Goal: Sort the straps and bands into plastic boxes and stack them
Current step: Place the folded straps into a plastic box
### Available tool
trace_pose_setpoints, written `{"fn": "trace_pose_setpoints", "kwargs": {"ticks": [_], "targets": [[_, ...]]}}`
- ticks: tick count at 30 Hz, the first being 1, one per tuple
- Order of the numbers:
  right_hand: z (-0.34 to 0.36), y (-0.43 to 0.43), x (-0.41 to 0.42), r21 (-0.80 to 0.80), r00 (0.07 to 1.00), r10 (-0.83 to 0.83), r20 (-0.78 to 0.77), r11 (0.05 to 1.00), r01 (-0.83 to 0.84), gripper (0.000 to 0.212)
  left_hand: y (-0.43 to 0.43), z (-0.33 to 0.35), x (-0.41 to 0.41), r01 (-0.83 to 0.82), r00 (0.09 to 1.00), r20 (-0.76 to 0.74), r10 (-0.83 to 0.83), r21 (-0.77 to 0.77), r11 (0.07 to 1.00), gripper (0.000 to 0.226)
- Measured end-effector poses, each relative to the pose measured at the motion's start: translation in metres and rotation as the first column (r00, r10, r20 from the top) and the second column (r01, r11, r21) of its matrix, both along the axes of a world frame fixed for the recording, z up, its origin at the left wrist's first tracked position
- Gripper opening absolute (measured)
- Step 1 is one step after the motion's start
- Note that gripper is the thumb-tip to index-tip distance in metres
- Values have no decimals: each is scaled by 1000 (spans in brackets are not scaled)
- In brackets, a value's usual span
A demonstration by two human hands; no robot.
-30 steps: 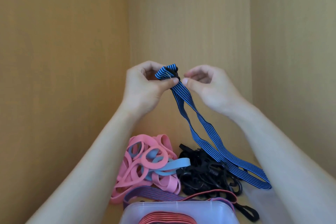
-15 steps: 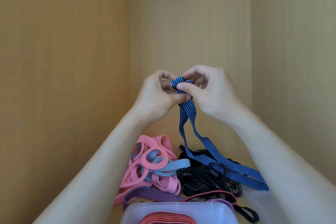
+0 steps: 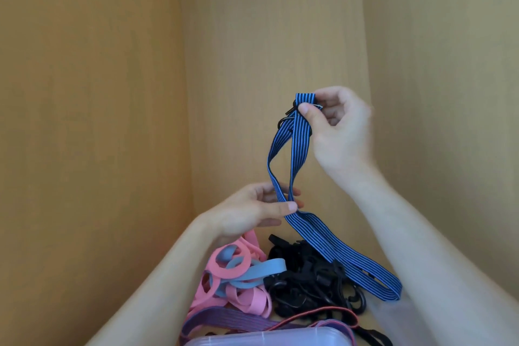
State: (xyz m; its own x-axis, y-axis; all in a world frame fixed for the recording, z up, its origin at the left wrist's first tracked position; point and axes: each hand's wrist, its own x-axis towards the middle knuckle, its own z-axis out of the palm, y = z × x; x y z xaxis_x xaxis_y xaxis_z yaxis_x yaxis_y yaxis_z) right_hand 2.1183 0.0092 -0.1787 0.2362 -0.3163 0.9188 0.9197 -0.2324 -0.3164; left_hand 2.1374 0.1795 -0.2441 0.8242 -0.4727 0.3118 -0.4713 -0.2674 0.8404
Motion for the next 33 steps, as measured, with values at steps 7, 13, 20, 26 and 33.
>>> {"fn": "trace_pose_setpoints", "kwargs": {"ticks": [7,13,20,26,33], "targets": [[3,-7,-3,78,1000,25,-6,997,-25,22,14,6,5,-5,999,-52,-14,-338,941,18],[4,-13,2,148,990,112,-82,984,-99,24,16,16,2,-41,999,-21,35,-538,842,24],[7,-20,-1,195,988,139,-71,973,-123,25,24,19,3,7,991,117,58,-494,869,32],[14,-37,-3,254,988,134,-71,961,-112,20,38,14,11,-65,985,116,128,-436,898,24],[14,-46,1,283,995,64,-70,958,-42,19,46,2,19,-125,988,53,143,-249,960,35]]}}
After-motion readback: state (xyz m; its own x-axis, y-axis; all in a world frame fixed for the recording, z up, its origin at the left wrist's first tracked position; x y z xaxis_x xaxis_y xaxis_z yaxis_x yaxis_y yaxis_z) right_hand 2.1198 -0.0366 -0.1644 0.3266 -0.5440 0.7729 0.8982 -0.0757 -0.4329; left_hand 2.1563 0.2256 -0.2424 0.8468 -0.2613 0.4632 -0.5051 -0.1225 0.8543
